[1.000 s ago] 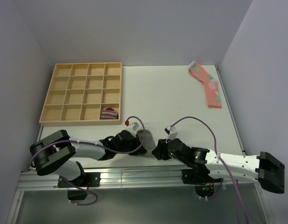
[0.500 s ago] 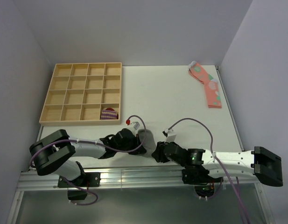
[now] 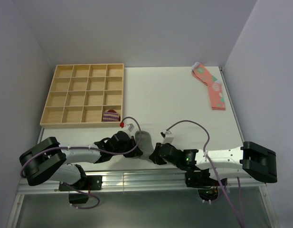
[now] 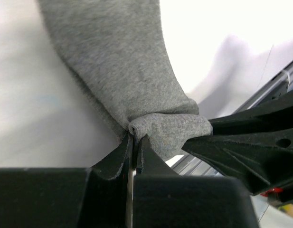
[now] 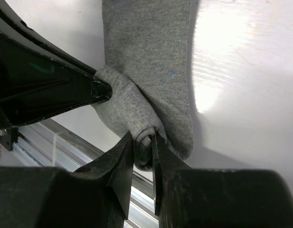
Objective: Roll the socks
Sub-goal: Roll the sock at the center of the board.
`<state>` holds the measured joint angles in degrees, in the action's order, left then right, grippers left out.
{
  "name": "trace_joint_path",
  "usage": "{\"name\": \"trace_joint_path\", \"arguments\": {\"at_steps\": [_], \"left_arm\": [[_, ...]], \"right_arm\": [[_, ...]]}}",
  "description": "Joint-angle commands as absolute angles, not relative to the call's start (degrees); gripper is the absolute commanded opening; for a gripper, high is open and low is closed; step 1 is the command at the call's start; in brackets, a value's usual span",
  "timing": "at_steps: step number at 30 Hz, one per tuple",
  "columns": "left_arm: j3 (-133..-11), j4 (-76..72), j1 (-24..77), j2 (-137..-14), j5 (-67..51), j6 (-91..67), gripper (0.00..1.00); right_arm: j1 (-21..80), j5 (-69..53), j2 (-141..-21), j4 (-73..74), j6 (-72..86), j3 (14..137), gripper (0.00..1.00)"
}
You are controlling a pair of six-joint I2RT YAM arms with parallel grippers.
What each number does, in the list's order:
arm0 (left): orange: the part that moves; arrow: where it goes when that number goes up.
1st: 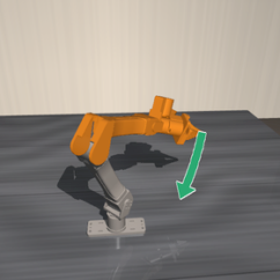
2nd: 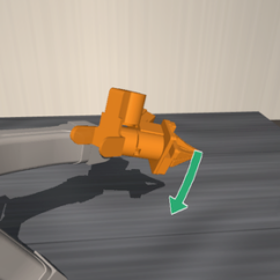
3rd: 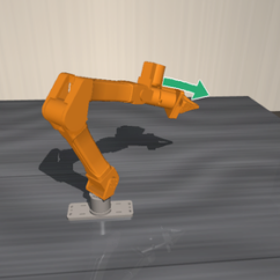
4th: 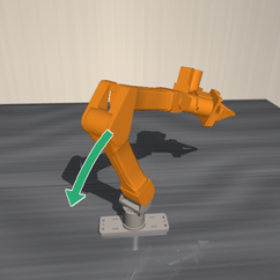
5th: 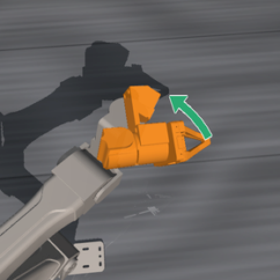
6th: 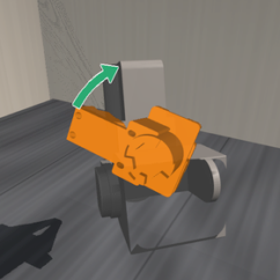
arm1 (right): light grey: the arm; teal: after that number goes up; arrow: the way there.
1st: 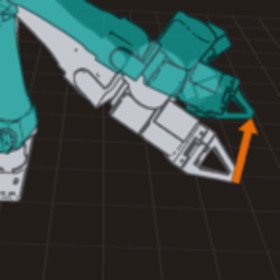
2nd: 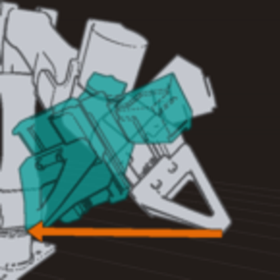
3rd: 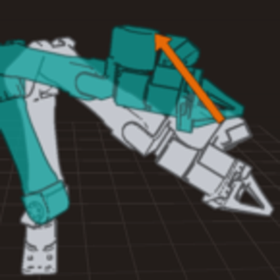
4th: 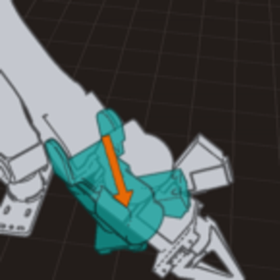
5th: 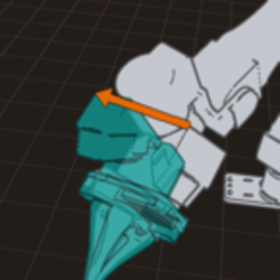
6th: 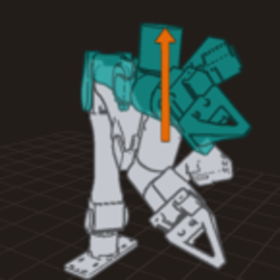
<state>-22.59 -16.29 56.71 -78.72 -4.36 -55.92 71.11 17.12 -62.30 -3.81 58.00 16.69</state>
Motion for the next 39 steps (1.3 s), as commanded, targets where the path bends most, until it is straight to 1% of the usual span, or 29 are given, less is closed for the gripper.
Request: {"name": "trace_joint_path", "arguments": {"at_steps": [1, 4, 8, 9, 11, 12, 14, 15, 18, 24, 27, 32, 39], "left_arm": [[-18.1, -3.8, 55.0, -78.4, 1.8, -56.7, 0.0], [-16.4, -4.7, 54.8, -75.9, 2.2, -58.6, 0.0], [-14.0, -6.9, 54.8, -72.7, 1.8, -59.9, 0.01], [-13.7, -8.2, 54.8, -71.9, 2.0, -59.6, 0.07], [-13.6, -7.7, 54.8, -69.6, 2.4, -60.0, 0.16], [-14.0, -7.4, 54.8, -68.9, 2.8, -59.0, 0.25], [-15.1, -5.5, 54.8, -67.3, 3.4, -58.7, 0.34], [-15.6, -4.8, 54.8, -66.9, 3.9, -57.9, 0.41], [-17.1, -1.7, 54.8, -64.8, 5.0, -56.8, 0.5], [-17.7, -0.9, 54.8, -60.6, 5.1, -55.6, 0.53], [-16.4, -3.8, 54.9, -58.8, 3.8, -54.4, 0.53], [-13.4, -8.0, 55.8, -53.6, 3.3, -53.7, 0.55], [-13.3, -12.3, 59.2, -53.5, 5.5, -52.4, 0.57]], "right_arm": [[71.5, 15.0, -67.3, -5.0, 60.2, 18.1, 0.18], [71.5, 11.9, -70.1, -6.7, 61.0, 18.9, 0.17], [71.5, 10.5, -70.1, -0.5, 62.5, 21.7, 0.17], [71.5, 10.5, -69.3, 1.4, 62.5, 22.5, 0.17], [70.8, 9.1, -68.7, 5.7, 62.1, 24.5, 0.17], [70.5, 8.4, -68.1, 6.7, 62.0, 25.0, 0.17], [69.4, 6.2, -67.9, 7.7, 61.9, 25.1, 0.17], [68.8, 5.4, -67.9, 7.5, 61.8, 25.0, 0.17], [66.8, 2.9, -68.1, 6.5, 61.5, 24.5, 0.16], [64.2, -1.6, -69.5, 5.8, 61.5, 24.3, 0.15], [62.8, -4.3, -70.9, 6.8, 59.9, 25.1, 0.15], [57.7, -10.9, -72.9, 7.3, 56.6, 26.6, 0.15], [53.5, -17.6, -76.7, 11.9, 52.3, 32.3, 0.14]]}}
